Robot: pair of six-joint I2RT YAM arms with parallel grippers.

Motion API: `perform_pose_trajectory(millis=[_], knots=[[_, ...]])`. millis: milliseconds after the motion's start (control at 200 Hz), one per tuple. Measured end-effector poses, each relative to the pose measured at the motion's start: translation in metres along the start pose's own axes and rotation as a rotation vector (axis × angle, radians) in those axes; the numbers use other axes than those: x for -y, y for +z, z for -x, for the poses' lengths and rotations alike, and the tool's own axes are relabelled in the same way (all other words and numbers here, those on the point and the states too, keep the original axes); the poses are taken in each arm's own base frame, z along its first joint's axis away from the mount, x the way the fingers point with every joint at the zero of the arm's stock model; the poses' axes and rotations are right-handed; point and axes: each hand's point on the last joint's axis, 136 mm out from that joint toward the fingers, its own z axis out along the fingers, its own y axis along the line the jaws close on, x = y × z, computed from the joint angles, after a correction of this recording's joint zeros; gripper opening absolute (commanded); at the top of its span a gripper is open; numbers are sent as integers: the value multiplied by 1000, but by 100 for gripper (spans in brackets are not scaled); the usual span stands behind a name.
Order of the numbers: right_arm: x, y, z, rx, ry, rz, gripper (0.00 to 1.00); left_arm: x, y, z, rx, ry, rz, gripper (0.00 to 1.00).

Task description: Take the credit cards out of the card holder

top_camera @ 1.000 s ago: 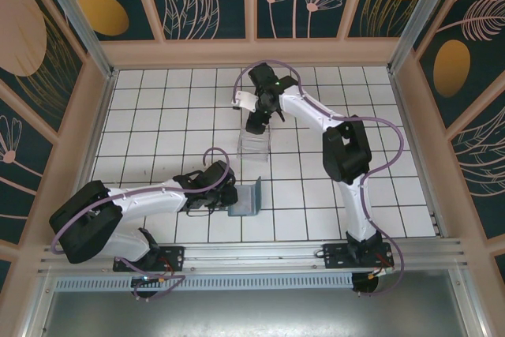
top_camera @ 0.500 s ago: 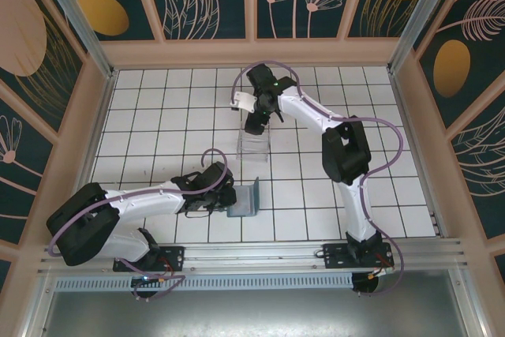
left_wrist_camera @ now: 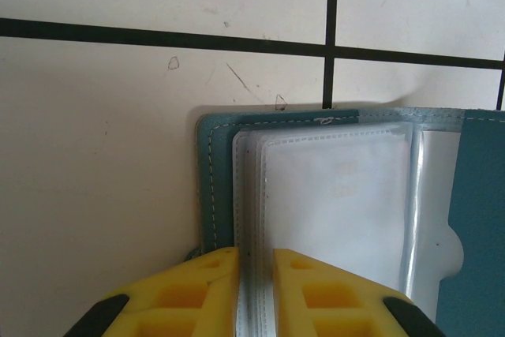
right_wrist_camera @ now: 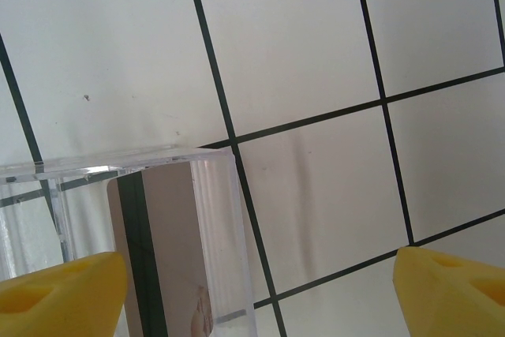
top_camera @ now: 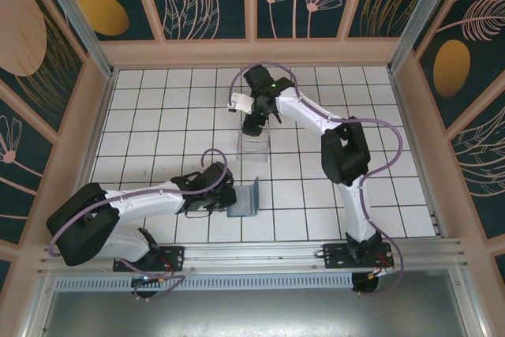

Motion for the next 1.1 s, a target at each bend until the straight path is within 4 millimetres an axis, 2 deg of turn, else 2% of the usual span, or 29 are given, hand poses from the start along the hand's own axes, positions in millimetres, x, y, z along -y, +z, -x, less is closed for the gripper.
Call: perform_pose_trajectory(millis=[520,791,1101], knots=[[18,1,-3,-8,17,-35,88,0,0,0,5,-7,-7,19],[40,-3,-9,-17,36,-108,88,-1,-1,0,9,-7,-7,18],[70,-9,-28,-64,92,-212,87,-2,-1,0,12,-7,-6,19]])
